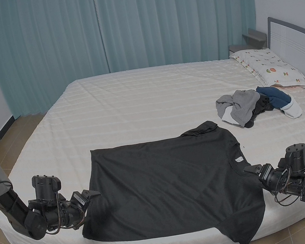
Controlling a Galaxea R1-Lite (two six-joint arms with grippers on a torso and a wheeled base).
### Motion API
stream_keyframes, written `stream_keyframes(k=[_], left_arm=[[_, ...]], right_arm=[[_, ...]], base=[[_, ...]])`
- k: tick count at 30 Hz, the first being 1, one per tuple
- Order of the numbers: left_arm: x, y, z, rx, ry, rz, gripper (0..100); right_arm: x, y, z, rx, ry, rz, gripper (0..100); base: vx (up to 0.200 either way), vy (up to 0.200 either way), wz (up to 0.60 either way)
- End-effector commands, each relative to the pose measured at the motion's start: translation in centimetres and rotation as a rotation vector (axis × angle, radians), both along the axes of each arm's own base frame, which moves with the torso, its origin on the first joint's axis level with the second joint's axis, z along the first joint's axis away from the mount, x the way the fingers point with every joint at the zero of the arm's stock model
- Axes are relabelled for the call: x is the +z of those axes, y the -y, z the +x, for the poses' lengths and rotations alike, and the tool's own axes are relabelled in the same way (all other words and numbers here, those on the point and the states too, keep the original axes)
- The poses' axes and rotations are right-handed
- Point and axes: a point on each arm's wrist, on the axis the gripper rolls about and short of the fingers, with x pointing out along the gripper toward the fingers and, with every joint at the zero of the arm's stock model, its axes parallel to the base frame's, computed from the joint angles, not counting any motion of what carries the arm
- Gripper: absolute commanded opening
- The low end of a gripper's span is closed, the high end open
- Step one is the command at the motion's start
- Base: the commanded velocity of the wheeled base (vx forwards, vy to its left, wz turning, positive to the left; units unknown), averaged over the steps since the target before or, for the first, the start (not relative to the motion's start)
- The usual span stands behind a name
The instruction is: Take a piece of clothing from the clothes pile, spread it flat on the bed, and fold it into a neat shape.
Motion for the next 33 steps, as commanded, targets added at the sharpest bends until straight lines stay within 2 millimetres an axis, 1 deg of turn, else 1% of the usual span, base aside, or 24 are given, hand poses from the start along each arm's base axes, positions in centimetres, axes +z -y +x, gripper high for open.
stream_keyframes(k=[1,3,7,10,11,13,15,16,17,18,20,28,33], left_arm=[[0.2,0.0,-1.6,-0.017,-0.012,-0.003,100],[0.2,0.0,-1.7,-0.017,-0.013,-0.003,100],[0.1,-0.5,-1.6,-0.021,-0.005,0.025,100],[-0.6,-1.5,-1.8,-0.051,-0.009,0.099,100],[-0.6,-1.5,-1.8,-0.051,-0.009,0.099,100],[-1.6,-1.7,-1.4,-0.053,-0.036,0.118,100],[-2.2,-1.7,-1.2,-0.050,-0.058,0.123,100],[-2.2,-1.7,-1.2,-0.050,-0.058,0.123,100],[-2.7,-1.7,-1.1,-0.042,-0.062,0.132,100],[-2.7,-1.7,-1.1,-0.042,-0.062,0.132,100],[-3.4,-1.7,-1.1,-0.036,-0.057,0.145,100],[-5.5,-1.2,-0.3,-0.023,-0.036,0.209,100],[-5.9,-0.5,0.1,-0.028,-0.028,0.240,100]], right_arm=[[0.0,0.1,-1.0,0.007,-0.020,-0.008,100],[0.0,0.1,-1.0,0.007,-0.020,-0.008,100],[-0.1,0.1,-1.0,0.009,-0.026,-0.009,100],[-0.4,0.1,-1.0,0.015,-0.037,-0.009,100],[-0.4,0.1,-1.0,0.015,-0.037,-0.009,100],[-0.6,0.1,-1.0,0.015,-0.044,-0.010,100],[-0.7,0.1,-1.0,0.016,-0.044,-0.010,100],[-0.7,0.1,-1.0,0.016,-0.044,-0.010,100],[-0.8,0.1,-1.0,0.013,-0.047,-0.012,100],[-0.8,0.1,-1.0,0.013,-0.047,-0.012,100],[-0.9,0.0,-1.0,0.016,-0.049,-0.011,100],[-1.1,0.0,-0.9,0.018,-0.050,-0.011,100],[-1.7,0.0,-0.8,0.017,-0.066,-0.013,100]], base=[[-0.200,0.000,0.00],[-0.200,0.000,0.00],[0.000,0.000,0.00],[0.000,0.000,0.00],[0.000,0.000,0.00],[0.000,0.000,0.00],[0.000,0.000,0.00],[0.000,0.000,0.00],[0.000,0.000,0.00],[0.000,0.000,0.00],[0.000,0.000,0.00],[0.000,0.000,0.00],[0.000,0.000,0.00]])
